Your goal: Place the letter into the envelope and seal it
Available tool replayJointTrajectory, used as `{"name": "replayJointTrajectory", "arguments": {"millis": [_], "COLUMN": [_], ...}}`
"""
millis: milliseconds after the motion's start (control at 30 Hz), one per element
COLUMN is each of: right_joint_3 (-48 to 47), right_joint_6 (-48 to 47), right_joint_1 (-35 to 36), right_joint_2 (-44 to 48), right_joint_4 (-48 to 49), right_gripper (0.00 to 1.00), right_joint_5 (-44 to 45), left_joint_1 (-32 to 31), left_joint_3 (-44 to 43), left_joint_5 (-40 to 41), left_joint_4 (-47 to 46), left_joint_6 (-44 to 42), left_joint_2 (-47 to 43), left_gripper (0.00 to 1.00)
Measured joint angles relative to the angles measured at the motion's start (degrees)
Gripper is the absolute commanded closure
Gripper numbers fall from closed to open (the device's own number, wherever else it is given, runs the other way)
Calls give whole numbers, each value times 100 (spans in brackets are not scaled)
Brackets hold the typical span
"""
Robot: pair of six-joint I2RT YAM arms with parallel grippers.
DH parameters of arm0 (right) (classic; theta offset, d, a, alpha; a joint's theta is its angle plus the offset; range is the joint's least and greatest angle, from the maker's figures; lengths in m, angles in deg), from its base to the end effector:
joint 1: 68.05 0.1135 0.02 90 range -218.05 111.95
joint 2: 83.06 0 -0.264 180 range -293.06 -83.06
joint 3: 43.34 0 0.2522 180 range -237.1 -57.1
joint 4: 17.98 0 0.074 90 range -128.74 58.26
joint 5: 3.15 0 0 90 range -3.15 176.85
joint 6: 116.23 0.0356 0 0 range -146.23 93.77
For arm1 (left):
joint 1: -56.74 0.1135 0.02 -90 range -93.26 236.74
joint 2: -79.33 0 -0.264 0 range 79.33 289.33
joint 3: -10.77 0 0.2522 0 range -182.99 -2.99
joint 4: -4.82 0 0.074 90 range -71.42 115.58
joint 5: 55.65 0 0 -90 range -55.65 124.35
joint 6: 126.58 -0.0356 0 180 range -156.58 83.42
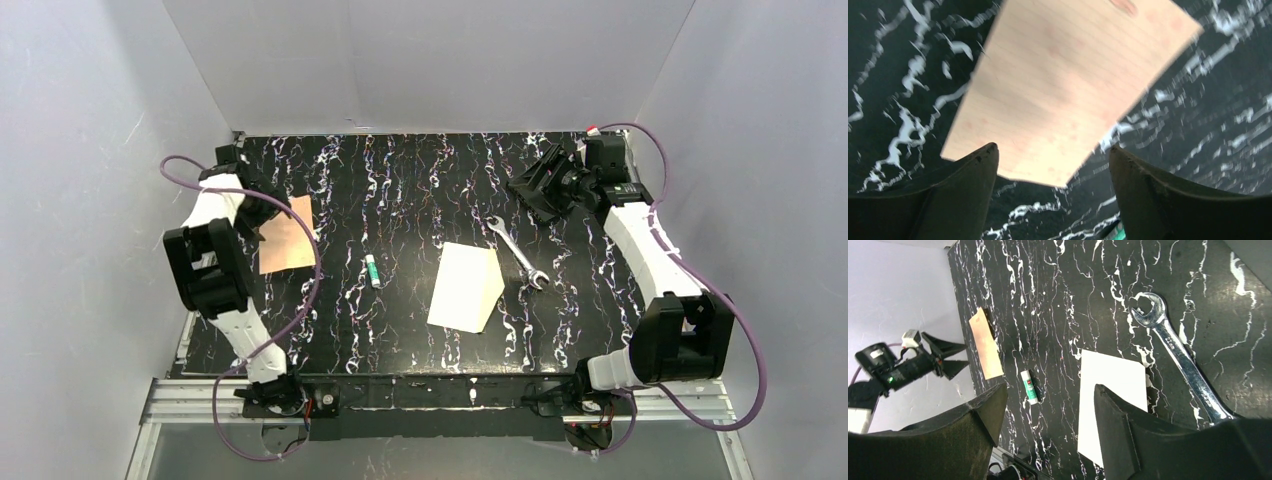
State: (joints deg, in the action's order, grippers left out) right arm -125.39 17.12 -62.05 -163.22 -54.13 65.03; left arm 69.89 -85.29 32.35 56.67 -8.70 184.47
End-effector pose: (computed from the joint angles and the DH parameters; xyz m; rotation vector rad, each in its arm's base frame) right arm 0.3123 0.0461 0.3217 0.5035 2.2064 0.8914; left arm 0.3813 0.0878 0.2328 -0.9139 2.4764 -0.1334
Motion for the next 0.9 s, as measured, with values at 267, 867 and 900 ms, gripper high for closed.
{"name": "replayJointTrajectory", "arguments": {"millis": [267, 867, 900], "right_joint_3": [35, 35, 35], "right_joint_6": [2, -2, -2], "right_joint_1": [173, 466, 564], "right_joint_2": [-426, -673, -691], "right_joint_4": [195, 289, 304], "right_gripper": [31, 32, 32], "right_joint_5": [-157, -170, -144], "left_joint_1": [404, 203, 129], "left_joint_3": [-610, 1650, 1832], "left_joint_5": [-308, -1377, -1458], "left_joint_4": [-229, -962, -964], "left_joint_6": [28, 938, 992], "left_joint_2": [1128, -37, -160], "left_gripper": [49, 55, 55]}}
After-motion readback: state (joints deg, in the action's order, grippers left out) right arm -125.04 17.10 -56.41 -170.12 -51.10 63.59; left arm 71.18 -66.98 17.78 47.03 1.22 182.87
